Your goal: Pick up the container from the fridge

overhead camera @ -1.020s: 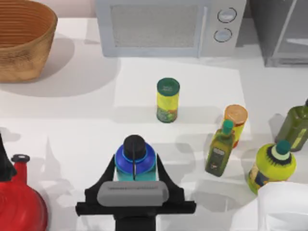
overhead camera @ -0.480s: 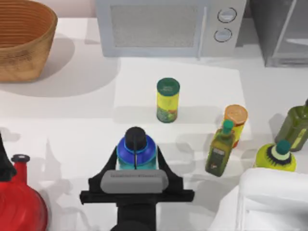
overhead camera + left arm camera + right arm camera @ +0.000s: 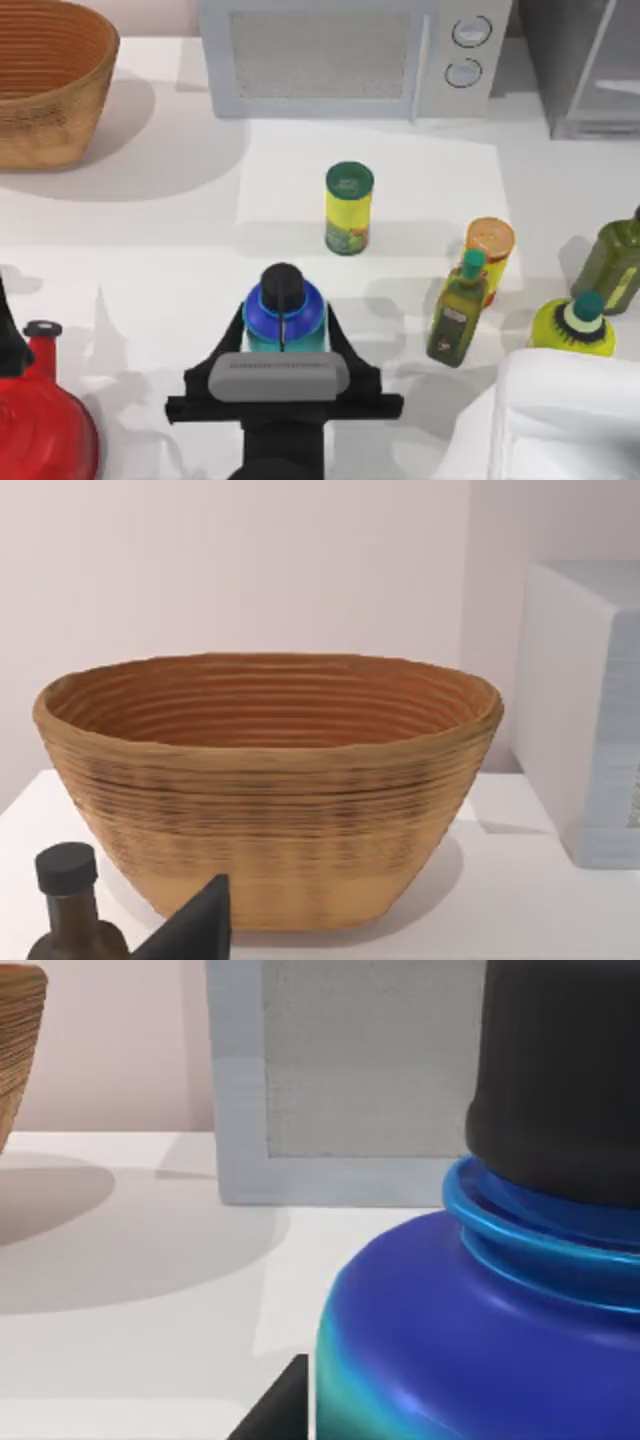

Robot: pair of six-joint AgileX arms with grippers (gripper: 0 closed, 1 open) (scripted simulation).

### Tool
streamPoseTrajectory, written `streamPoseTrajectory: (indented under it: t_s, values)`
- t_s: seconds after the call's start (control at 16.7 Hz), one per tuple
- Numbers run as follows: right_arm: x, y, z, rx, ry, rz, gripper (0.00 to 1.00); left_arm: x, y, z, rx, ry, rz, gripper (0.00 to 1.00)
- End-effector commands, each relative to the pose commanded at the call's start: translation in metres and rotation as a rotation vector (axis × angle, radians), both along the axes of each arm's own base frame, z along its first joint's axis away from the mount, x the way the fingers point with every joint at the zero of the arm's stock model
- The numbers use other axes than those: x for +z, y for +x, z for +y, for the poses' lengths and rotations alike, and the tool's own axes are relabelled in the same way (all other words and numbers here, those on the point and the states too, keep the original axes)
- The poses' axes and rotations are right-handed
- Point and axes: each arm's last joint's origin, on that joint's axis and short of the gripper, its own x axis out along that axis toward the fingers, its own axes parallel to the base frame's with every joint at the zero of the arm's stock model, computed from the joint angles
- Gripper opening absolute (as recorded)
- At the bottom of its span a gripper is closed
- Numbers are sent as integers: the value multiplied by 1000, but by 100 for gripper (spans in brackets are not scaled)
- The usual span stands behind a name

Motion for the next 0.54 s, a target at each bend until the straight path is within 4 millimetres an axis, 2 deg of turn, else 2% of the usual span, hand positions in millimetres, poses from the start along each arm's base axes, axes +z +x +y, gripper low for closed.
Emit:
streamPoseTrajectory:
  t_s: [0.18,0.54]
  values:
    - [0,0,0,0,0,0,98,0,0,0,0,0,0,100]
    - [0,0,0,0,0,0,100,0,0,0,0,0,0,100]
